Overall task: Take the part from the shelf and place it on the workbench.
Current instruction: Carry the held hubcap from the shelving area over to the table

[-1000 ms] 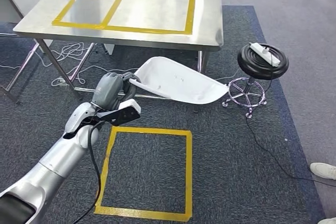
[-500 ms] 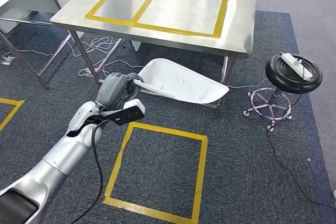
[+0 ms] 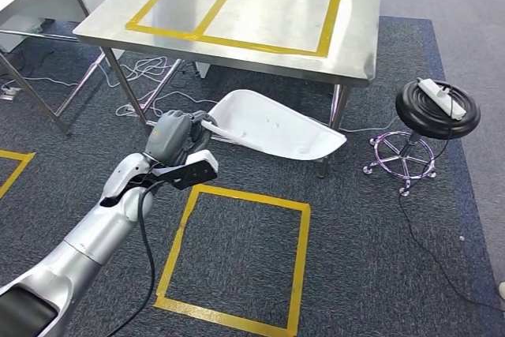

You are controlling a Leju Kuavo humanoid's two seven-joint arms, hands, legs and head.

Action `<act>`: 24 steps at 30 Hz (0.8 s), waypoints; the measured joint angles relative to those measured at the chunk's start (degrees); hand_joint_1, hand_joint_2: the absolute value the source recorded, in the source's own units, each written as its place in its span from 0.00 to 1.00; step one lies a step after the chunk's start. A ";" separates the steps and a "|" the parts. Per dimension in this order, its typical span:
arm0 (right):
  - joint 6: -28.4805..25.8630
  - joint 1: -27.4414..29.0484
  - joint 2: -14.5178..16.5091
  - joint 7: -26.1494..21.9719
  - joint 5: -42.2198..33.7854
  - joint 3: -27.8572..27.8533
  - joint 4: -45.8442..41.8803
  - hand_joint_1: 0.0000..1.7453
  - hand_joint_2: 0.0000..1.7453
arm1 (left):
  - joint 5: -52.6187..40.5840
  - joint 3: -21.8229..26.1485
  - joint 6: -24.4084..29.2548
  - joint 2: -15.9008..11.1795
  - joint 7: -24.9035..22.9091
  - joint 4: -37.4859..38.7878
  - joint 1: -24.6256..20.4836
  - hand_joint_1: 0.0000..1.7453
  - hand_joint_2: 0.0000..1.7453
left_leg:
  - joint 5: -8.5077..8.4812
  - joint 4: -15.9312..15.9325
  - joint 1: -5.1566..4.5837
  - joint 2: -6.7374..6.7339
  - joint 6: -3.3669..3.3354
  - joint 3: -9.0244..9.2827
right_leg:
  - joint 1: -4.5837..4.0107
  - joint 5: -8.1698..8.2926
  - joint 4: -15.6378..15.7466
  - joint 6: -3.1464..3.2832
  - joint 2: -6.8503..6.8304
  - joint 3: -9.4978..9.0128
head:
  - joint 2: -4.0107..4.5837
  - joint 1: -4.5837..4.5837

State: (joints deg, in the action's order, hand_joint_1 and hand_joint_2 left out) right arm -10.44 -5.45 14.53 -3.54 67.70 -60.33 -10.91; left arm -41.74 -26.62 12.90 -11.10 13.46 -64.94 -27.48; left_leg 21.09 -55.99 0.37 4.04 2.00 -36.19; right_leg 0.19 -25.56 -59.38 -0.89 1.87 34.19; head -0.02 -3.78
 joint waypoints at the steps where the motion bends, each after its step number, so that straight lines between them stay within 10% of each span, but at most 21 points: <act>1: 0.00 0.00 0.00 -0.03 -0.06 0.00 0.00 0.00 1.00 | -0.05 -0.01 0.00 0.00 0.01 0.00 0.01 1.00 1.00 | 0.00 -0.01 -0.01 0.00 -0.01 -0.02 | 0.02 0.03 0.03 -0.02 0.00 -0.01 | 0.00 0.00; 15: -0.02 -0.02 -0.01 -0.22 -0.45 0.00 -0.02 0.00 1.00 | -0.05 -0.04 -0.09 -0.38 0.01 -0.08 0.01 1.00 1.00 | 0.07 0.48 -0.24 -0.16 -1.53 0.29 | 0.39 0.12 0.74 -1.16 -0.12 -0.26 | -0.01 -0.01; 21: -0.10 -0.25 -0.02 -0.57 -0.59 0.00 -0.04 0.00 1.00 | -0.33 -0.07 0.00 -0.46 0.01 -0.22 0.22 1.00 1.00 | 0.02 1.53 0.41 -0.59 -1.74 1.26 | 0.57 -6.31 -13.83 -2.22 -1.32 7.16 | 0.00 0.53; 24: -0.11 -0.29 -0.02 -0.57 -0.62 0.00 -0.04 0.00 1.00 | -0.43 -0.09 0.01 -0.47 0.01 -0.25 0.58 1.00 1.00 | 0.75 0.74 1.02 -0.46 -0.80 1.40 | 0.99 -1.75 -7.25 -2.98 -1.30 4.26 | 0.00 0.57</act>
State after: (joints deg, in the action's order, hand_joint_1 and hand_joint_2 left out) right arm -10.56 -5.73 14.51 -4.11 67.08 -60.33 -10.95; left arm -42.17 -26.71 12.90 -11.57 13.46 -65.18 -26.90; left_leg 21.84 -55.25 1.39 3.58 1.21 -34.79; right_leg 1.18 -27.32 -66.63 -3.87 0.58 38.45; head -0.02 -3.21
